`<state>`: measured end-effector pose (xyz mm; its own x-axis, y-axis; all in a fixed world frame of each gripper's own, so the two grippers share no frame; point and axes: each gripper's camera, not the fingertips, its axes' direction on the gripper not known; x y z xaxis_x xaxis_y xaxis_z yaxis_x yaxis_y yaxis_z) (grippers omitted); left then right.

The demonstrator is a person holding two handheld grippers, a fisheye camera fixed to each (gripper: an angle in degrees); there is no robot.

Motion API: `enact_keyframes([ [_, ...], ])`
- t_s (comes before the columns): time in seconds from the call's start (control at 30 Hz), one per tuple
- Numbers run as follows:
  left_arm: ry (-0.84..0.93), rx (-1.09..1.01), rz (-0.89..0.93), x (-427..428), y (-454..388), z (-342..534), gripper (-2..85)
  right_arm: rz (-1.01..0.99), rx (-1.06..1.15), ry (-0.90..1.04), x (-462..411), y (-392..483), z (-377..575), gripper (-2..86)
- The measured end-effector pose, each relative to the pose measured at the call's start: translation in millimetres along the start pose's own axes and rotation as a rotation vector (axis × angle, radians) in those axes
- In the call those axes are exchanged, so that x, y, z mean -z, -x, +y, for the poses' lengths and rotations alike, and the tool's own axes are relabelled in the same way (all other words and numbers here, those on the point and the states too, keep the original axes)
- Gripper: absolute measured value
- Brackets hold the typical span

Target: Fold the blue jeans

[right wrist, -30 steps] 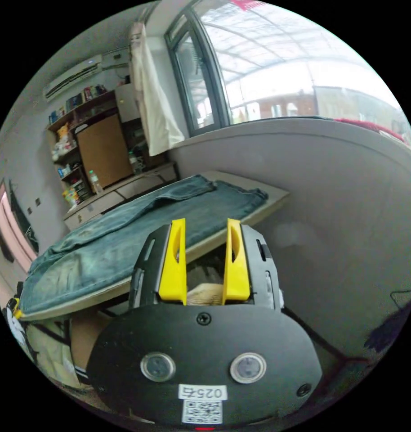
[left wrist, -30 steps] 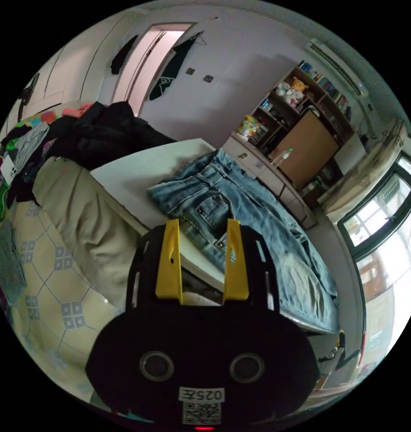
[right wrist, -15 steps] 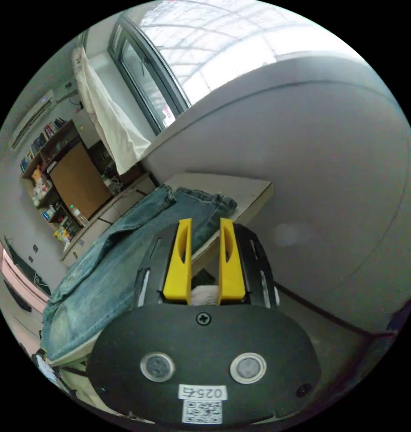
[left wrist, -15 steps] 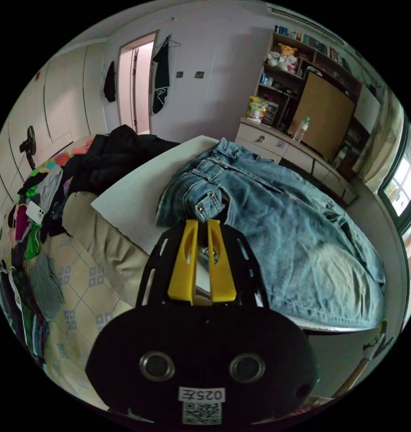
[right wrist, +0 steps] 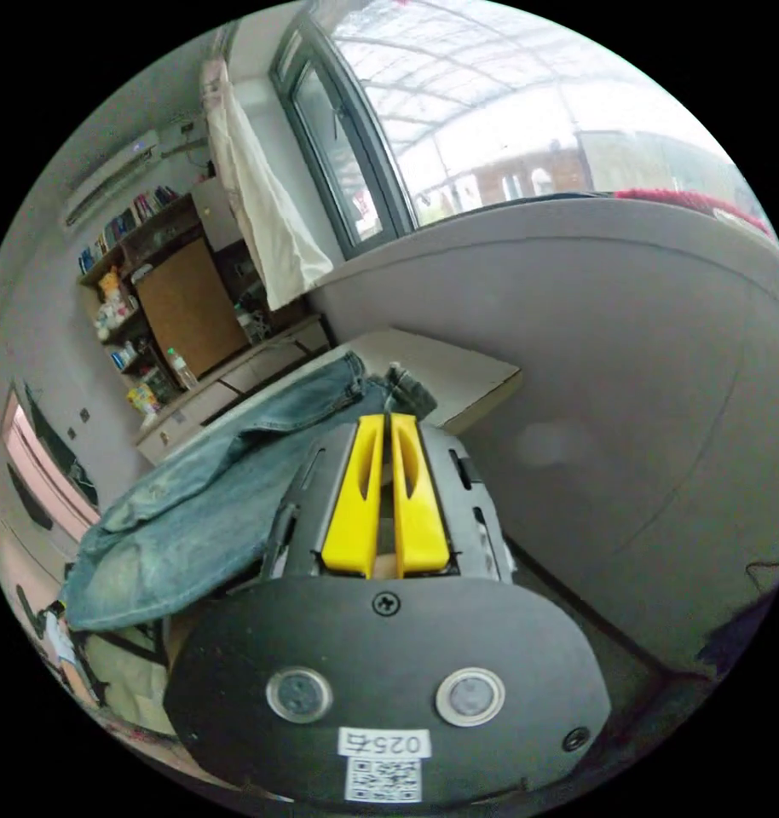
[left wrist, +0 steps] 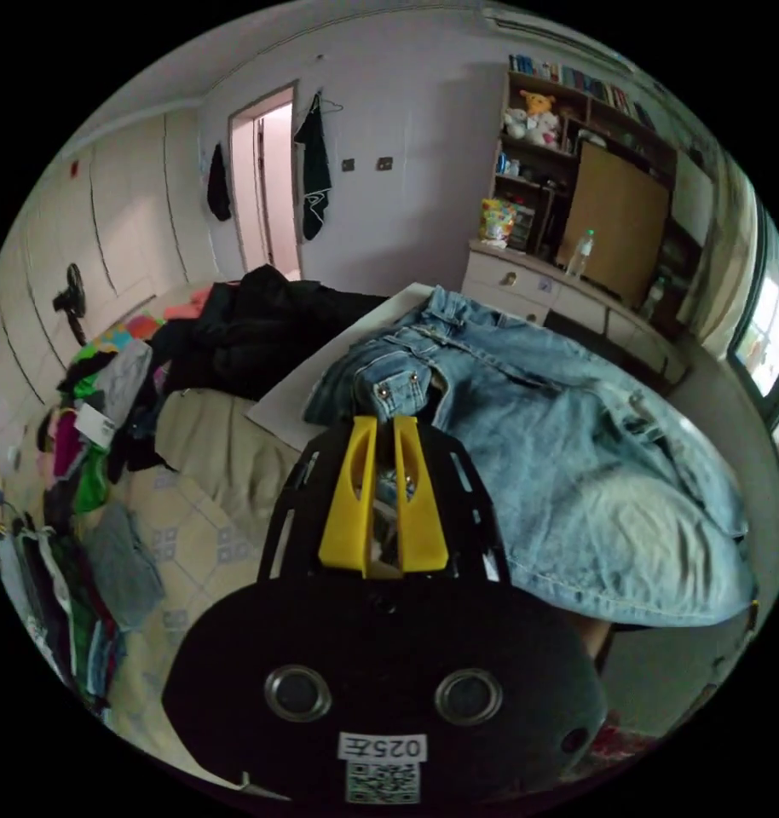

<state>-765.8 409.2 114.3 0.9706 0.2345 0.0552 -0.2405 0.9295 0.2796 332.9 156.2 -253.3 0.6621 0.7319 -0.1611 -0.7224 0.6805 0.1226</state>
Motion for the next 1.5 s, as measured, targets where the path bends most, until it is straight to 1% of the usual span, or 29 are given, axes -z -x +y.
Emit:
enact_keyframes([
  [0.07,-0.035,0.071,0.202,14,36,-8,-1.0,-0.162,-0.060,-0.076,30,-8,-6,-0.8],
  [0.17,-0.083,0.088,0.339,30,58,-29,-1.0,-0.244,-0.018,-0.156,62,7,-25,-0.8],
  [0.23,-0.088,0.089,0.374,35,64,-44,-1.0,-0.265,0.026,-0.194,76,24,-37,-0.8],
  [0.3,-0.091,0.105,0.398,34,68,-54,-0.9,-0.234,0.052,-0.195,80,37,-46,-0.8],
  [0.37,-0.120,0.125,0.448,33,76,-57,-1.0,-0.149,0.075,-0.218,79,47,-44,-0.8],
  [0.4,-0.130,0.136,0.474,33,79,-57,-1.0,-0.143,0.073,-0.231,81,48,-42,-0.8],
  [0.47,-0.140,0.222,0.587,29,95,-60,-0.9,-0.162,0.061,-0.260,88,54,-43,-0.8],
  [0.53,-0.147,0.266,0.624,32,97,-67,-1.0,-0.169,0.089,-0.263,91,67,-54,-0.8],
  [0.6,-0.187,0.237,0.585,45,84,-84,-1.0,-0.167,0.155,-0.266,87,88,-74,-0.8],
  [0.67,-0.239,0.149,0.543,57,51,-123,-1.0,-0.124,0.271,-0.240,59,121,-115,-0.8],
  [0.7,-0.235,0.129,0.539,57,41,-137,-0.9,-0.103,0.303,-0.222,47,130,-127,-0.8],
  [0.73,-0.207,0.098,0.519,51,21,-166,-0.9,-0.052,0.365,-0.145,13,146,-153,-0.8],
  [0.77,-0.152,0.056,0.474,37,0,-198,-0.9,-0.016,0.409,-0.058,-29,159,-177,-0.8],
  [0.8,-0.116,0.040,0.445,25,-11,-214,-0.9,0.001,0.432,-0.010,-52,164,-187,-0.8],
  [0.87,0.044,0.001,0.348,-38,-49,-263,-0.5,0.045,0.477,0.171,-149,173,-211,-0.7],
  [0.9,0.084,-0.012,0.323,-56,-58,-272,-0.3,0.056,0.482,0.219,-173,173,-215,-0.7],
  [0.97,0.213,-0.024,0.274,-117,-87,-293,0.8,0.084,0.480,0.408,-254,170,-219,-0.6],
  [1.03,0.289,-0.044,0.209,-155,-108,-300,1.7,0.083,0.498,0.505,-293,171,-215,-0.5],
  [1.07,0.314,-0.085,0.157,-174,-120,-302,2.2,0.117,0.506,0.536,-309,173,-212,-0.4],
  [1.13,0.323,-0.123,0.111,-189,-130,-303,2.7,0.130,0.528,0.531,-317,176,-209,0.1],
  [1.23,0.278,-0.099,0.160,-175,-120,-306,3.2,0.104,0.508,0.486,-305,170,-215,2.2],
  [1.33,0.175,-0.102,0.245,-134,-94,-291,3.5,0.003,0.400,0.453,-270,144,-224,7.6],
  [1.37,0.145,-0.086,0.227,-117,-80,-280,3.7,-0.043,0.361,0.429,-251,130,-223,10.0],
  [1.43,0.117,-0.060,0.182,-95,-54,-261,4.1,-0.085,0.283,0.399,-226,105,-218,12.0],
  [1.5,0.141,0.001,0.162,-85,-26,-241,5.2,-0.112,0.202,0.412,-210,79,-209,13.5],
])
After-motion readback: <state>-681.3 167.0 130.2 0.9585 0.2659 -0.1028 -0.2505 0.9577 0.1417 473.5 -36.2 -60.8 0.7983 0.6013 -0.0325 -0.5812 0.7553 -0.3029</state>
